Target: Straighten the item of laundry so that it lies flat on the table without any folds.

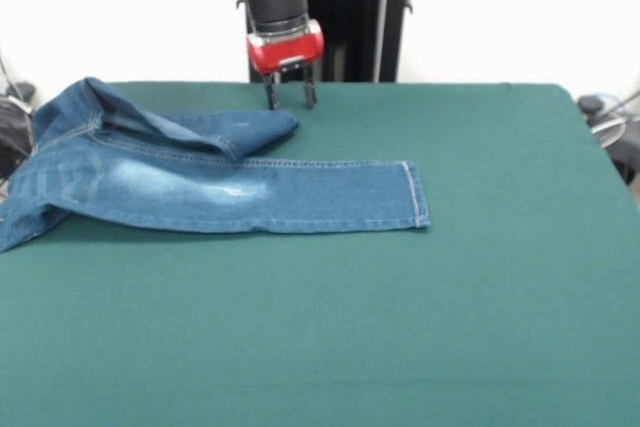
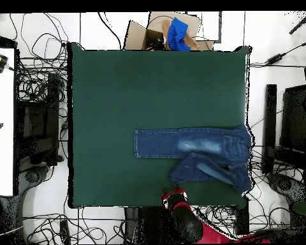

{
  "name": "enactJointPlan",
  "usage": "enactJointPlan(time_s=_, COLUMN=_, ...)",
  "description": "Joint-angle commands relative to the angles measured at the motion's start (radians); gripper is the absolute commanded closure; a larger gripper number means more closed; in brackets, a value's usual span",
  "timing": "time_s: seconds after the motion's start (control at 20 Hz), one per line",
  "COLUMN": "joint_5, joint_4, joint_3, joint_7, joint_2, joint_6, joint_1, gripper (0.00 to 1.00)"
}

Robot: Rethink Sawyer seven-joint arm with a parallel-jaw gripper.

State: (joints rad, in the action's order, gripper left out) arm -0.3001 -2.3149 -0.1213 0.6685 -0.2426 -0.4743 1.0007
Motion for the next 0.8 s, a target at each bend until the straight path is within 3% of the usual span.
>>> enactJointPlan(time_s=0.05, joint_5=0.147, joint_4=0.092, joint_3=-0.108, joint_7=0.375, joint_2=-0.008, joint_6=0.031, joint_1=-0.102, gripper=0.0)
enactJointPlan(time_s=0.6, joint_5=0.082, joint_4=0.222, joint_3=-0.136, joint_7=0.361, joint_2=0.107, joint_6=0.061, joint_1=-0.075, gripper=0.0)
enactJointPlan(time_s=0.8, joint_5=0.107, joint_4=0.205, joint_3=-0.136, joint_7=0.342, joint_2=0.047, joint_6=0.117, joint_1=-0.088, gripper=0.0)
